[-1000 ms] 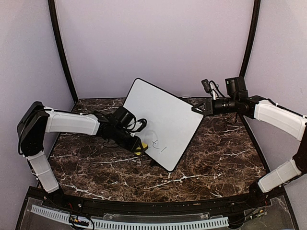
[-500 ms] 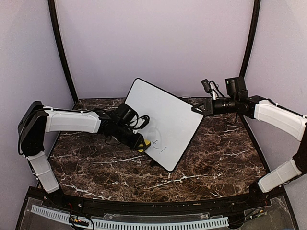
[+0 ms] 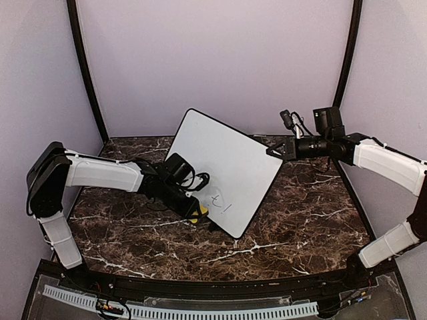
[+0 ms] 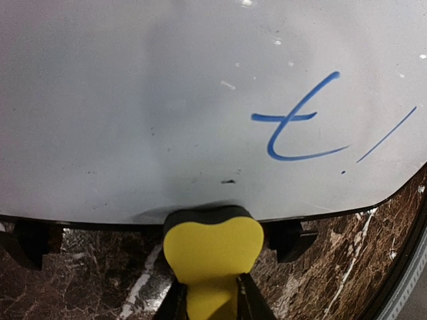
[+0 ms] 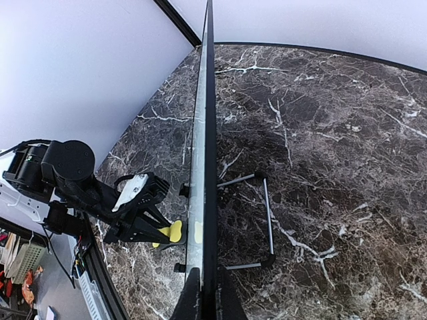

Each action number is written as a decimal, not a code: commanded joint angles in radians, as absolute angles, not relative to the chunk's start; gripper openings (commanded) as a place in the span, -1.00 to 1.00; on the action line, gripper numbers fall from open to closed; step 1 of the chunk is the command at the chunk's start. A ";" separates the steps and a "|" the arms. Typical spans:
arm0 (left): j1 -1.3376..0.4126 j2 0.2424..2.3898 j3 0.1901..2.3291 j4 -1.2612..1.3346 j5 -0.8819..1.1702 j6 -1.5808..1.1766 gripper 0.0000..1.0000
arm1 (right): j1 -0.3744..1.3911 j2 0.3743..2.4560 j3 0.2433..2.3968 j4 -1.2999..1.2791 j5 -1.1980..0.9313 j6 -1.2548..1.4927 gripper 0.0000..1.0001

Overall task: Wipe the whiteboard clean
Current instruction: Erase the center of the whiteboard.

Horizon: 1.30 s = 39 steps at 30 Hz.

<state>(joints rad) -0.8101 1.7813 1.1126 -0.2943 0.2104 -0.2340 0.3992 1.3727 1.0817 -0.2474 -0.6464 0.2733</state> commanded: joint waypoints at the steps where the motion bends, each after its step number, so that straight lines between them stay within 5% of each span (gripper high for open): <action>1: -0.807 1.806 1.198 -0.269 0.137 -0.203 -1.00 | 0.436 1.386 1.078 -0.258 -0.693 0.163 -1.00; 13: -0.807 1.851 1.401 -0.267 0.162 -0.146 -1.00 | 0.437 1.388 1.082 -0.259 -0.695 0.163 -1.00; 28: -0.808 1.782 1.138 -0.290 0.202 -0.171 -1.00 | 0.437 1.398 1.078 -0.252 -0.698 0.161 -1.00; 39: -0.808 1.818 1.289 -0.269 0.209 -0.135 -1.00 | 0.437 1.387 1.080 -0.260 -0.692 0.163 -1.00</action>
